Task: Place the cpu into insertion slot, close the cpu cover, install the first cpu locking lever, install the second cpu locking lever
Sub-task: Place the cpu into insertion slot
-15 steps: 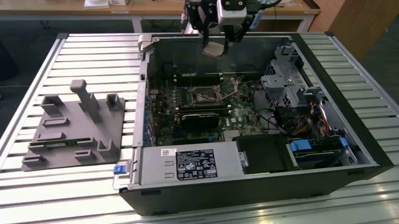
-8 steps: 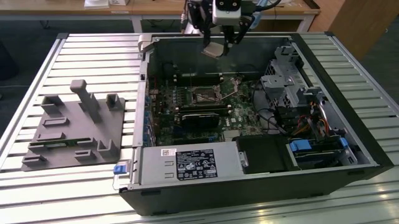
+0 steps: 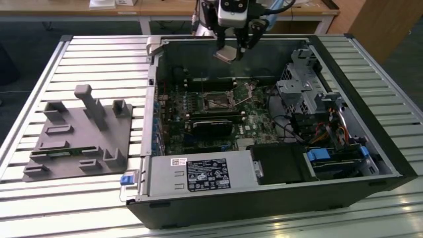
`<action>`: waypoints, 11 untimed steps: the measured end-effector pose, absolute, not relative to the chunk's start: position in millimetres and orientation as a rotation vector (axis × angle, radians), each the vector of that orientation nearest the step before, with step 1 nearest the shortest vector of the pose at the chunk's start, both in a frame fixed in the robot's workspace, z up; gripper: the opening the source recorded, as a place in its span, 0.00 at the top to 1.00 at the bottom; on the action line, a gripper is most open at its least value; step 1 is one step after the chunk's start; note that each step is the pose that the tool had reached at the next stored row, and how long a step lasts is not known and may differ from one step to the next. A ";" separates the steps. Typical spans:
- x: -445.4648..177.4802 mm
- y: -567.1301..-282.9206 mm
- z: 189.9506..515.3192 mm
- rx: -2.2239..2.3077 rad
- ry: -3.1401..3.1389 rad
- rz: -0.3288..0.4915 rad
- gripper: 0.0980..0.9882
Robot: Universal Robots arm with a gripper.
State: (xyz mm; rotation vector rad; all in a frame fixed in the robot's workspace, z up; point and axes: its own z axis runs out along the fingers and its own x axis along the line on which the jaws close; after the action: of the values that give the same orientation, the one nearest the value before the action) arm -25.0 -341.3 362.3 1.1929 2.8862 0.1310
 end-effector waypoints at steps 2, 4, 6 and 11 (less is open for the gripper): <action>-25.0 -341.3 361.7 1.244 2.863 0.130 0.50; -25.0 -341.3 361.1 1.297 2.838 0.130 0.50; -25.0 -341.3 360.5 1.347 2.812 0.129 0.50; -25.0 -341.3 358.9 1.473 2.745 0.127 0.50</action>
State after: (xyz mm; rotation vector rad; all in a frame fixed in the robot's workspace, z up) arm -25.0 -341.3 358.9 1.4728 2.7447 0.1275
